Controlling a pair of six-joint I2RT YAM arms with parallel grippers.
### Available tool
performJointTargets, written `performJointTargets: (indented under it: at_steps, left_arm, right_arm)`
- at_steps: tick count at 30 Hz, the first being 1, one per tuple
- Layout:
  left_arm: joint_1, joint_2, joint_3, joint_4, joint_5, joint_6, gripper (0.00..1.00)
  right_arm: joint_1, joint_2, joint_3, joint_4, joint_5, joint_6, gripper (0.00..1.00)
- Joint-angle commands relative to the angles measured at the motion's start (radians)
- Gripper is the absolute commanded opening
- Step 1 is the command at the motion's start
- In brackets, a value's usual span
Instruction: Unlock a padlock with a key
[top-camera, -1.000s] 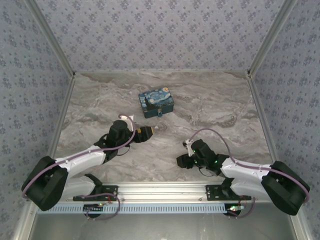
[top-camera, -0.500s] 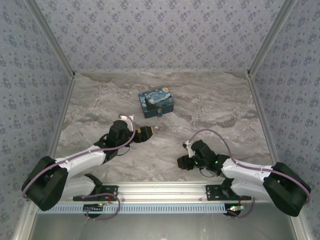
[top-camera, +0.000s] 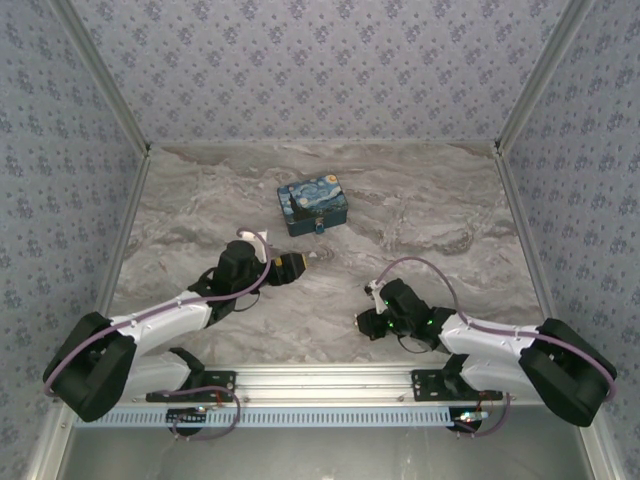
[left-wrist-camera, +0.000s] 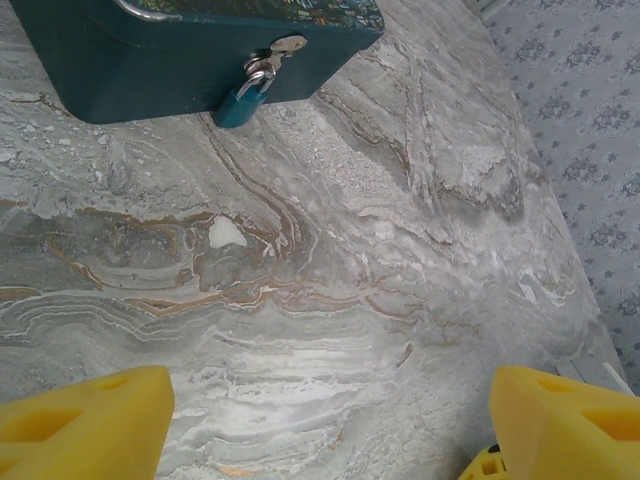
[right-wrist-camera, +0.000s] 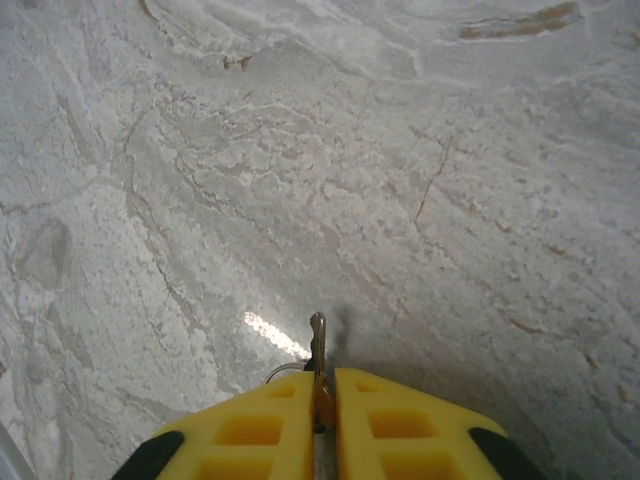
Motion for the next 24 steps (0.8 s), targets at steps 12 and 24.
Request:
performJointTargets:
  at_steps: [12, 24]
  left_arm:
    - [-0.007, -0.061, 0.053, -0.028, 0.011, 0.04, 0.82]
    - [-0.016, -0.056, 0.104, 0.207, 0.413, 0.05, 0.62]
  right_arm:
    - [-0.055, -0.113, 0.017, -0.039, -0.07, -0.046, 0.0]
    - [-0.195, -0.283, 0.108, 0.072, -0.284, -0.055, 0.0]
